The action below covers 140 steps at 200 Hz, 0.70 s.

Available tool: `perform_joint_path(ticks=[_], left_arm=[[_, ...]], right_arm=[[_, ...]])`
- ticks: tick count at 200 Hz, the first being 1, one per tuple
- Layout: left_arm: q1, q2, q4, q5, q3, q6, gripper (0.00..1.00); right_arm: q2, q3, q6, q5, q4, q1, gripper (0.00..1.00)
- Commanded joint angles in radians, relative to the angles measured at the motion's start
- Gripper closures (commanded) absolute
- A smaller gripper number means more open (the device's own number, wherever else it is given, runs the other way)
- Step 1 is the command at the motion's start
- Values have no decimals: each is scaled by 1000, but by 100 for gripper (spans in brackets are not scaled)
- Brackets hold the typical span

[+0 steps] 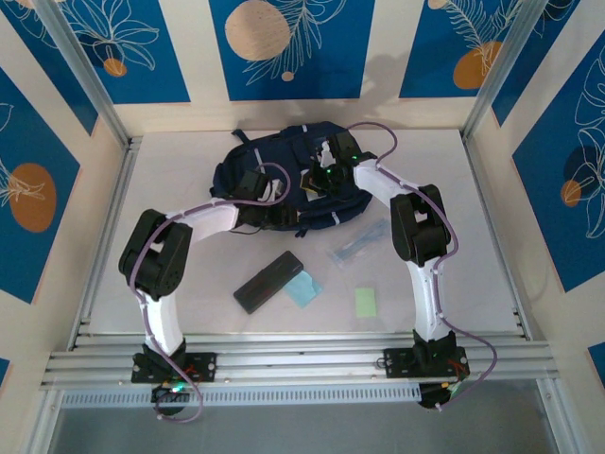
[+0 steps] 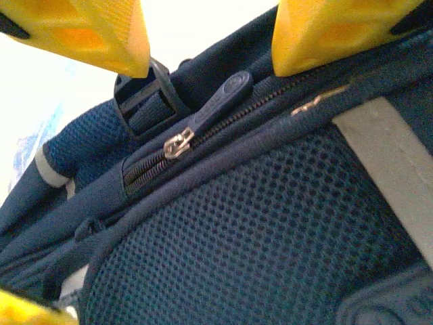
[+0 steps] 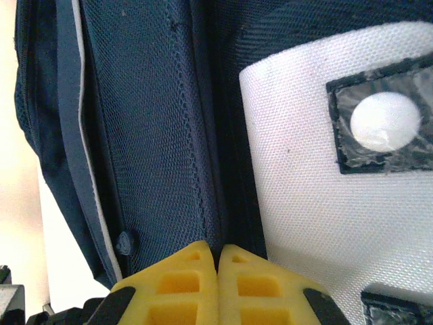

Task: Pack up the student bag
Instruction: Unzip the student bag at the top-center of the table.

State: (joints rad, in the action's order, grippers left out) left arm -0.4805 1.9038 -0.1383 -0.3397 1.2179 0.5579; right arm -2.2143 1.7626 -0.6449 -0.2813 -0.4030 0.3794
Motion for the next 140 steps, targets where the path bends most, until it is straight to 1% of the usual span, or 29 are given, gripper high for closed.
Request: perform_joint_path(ticks=[1, 41, 66, 85, 100, 121, 140], left_arm=[[2, 46, 94, 56, -4, 25, 48], [-7, 141, 195, -10, 48, 66, 49], [-19, 176, 208, -30, 74, 46, 49], [-21, 190, 298, -103, 59, 25, 49], [-20, 202, 387, -166, 46, 45, 49], [-20, 206, 474, -223, 36, 95, 55], [-20, 187, 509, -227, 18, 115, 60]], right_arm=[[51, -13, -23, -59, 31, 7, 100], [48, -19, -32, -68, 38, 12, 100], [50, -25, -41, -80, 49, 12, 100], [50, -31, -45, -85, 55, 13, 100], [48, -33, -48, -87, 58, 13, 100], [51, -40, -49, -88, 60, 9, 100], [54, -46, -45, -85, 56, 7, 100]])
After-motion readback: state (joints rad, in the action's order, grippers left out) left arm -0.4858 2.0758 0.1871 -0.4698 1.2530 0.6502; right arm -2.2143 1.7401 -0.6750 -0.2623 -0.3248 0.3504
